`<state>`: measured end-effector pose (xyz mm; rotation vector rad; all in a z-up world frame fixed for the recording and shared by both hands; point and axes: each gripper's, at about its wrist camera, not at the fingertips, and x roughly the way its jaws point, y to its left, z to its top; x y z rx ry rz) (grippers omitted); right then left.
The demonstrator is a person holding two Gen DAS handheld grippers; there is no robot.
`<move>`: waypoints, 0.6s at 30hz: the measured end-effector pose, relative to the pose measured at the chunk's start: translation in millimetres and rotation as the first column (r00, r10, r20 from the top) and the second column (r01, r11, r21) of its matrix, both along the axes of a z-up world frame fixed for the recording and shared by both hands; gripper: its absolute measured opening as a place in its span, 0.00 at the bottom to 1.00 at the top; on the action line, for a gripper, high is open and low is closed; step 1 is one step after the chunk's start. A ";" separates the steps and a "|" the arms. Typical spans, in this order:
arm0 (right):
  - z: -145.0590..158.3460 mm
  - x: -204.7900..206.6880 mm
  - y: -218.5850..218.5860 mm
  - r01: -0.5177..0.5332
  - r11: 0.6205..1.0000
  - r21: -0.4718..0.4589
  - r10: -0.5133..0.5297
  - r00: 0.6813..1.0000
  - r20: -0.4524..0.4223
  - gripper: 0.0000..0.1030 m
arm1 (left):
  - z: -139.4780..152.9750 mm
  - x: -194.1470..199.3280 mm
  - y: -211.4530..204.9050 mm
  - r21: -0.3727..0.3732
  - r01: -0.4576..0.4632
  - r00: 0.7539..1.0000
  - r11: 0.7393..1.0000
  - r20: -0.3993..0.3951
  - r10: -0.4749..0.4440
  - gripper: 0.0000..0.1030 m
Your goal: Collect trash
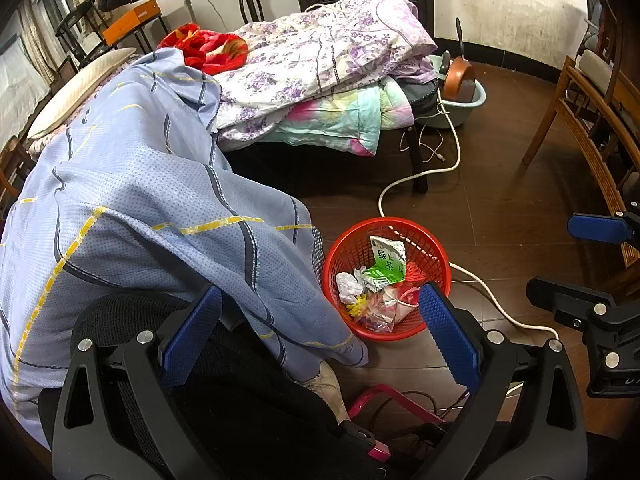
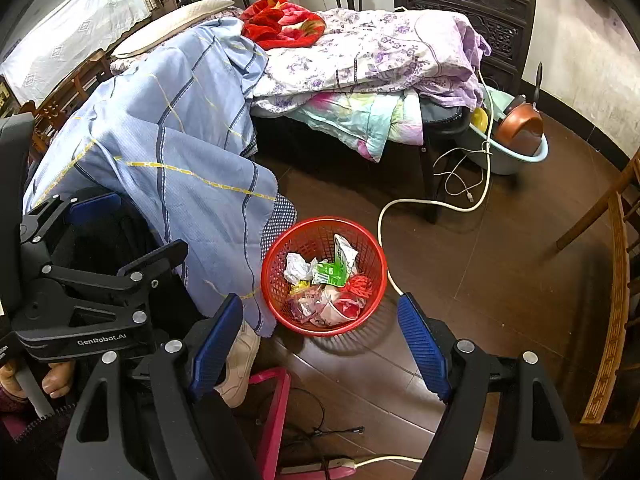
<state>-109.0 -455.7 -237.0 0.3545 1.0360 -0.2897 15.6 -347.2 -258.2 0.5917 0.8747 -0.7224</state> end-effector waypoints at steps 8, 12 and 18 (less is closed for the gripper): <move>-0.1 -0.3 0.5 0.000 1.000 0.001 0.000 1.000 0.001 0.76 | -0.3 -0.5 -0.3 0.001 0.000 1.000 1.000 0.000 0.000 0.92; 2.5 1.3 -0.3 -0.002 1.000 0.000 0.002 1.000 0.001 0.76 | -0.4 -0.1 -0.4 0.001 0.000 1.000 1.000 -0.001 0.000 0.92; 3.6 2.2 0.3 -0.001 1.000 0.001 0.001 1.000 0.002 0.76 | -0.6 -0.2 -0.8 0.001 0.000 1.000 1.000 0.000 0.000 0.92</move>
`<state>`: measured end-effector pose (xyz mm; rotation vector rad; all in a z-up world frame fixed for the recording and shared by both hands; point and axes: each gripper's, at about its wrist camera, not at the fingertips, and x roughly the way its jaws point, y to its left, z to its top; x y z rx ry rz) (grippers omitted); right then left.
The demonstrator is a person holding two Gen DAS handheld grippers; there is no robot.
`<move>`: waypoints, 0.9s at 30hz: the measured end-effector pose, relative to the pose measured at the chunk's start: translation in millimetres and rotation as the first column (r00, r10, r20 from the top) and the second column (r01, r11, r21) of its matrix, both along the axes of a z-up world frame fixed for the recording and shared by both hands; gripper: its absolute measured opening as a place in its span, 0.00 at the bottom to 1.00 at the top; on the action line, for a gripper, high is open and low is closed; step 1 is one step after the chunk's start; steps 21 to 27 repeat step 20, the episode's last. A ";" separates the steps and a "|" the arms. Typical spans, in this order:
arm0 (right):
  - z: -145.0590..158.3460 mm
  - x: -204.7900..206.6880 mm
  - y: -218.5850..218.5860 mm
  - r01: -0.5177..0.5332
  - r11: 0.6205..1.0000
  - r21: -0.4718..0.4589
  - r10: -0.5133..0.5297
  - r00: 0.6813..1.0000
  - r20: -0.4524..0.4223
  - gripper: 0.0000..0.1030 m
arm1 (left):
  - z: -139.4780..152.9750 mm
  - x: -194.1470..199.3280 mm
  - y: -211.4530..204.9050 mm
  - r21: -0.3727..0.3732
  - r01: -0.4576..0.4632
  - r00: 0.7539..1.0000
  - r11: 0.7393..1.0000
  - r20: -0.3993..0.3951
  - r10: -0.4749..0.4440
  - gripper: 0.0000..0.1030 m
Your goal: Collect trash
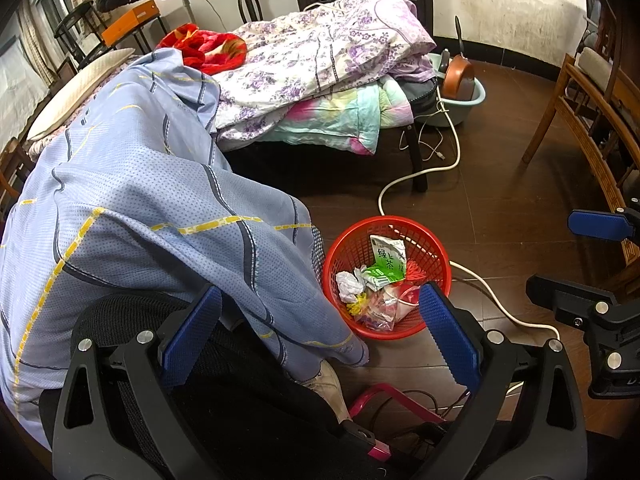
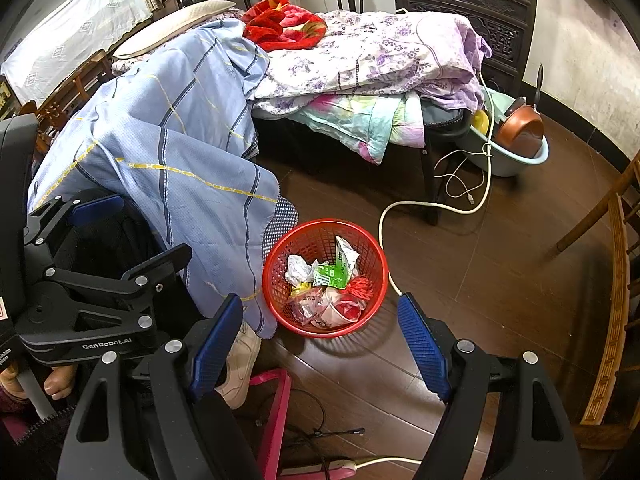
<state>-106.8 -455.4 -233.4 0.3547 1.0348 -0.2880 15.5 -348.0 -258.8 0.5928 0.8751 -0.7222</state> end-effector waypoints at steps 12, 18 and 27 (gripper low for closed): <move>0.4 0.2 -0.7 0.000 1.000 0.002 0.000 1.000 0.000 0.76 | -0.2 0.1 -0.3 0.001 -0.001 1.000 1.000 -0.001 0.001 0.92; 0.3 0.2 -0.4 0.001 1.000 0.001 -0.001 1.000 0.001 0.76 | -3.0 0.6 2.9 -0.004 -0.011 1.000 1.000 -0.011 0.011 0.92; 1.0 1.0 0.1 0.000 1.000 0.000 0.000 1.000 0.001 0.76 | -4.4 -0.3 4.4 -0.003 -0.008 1.000 1.000 -0.007 0.008 0.92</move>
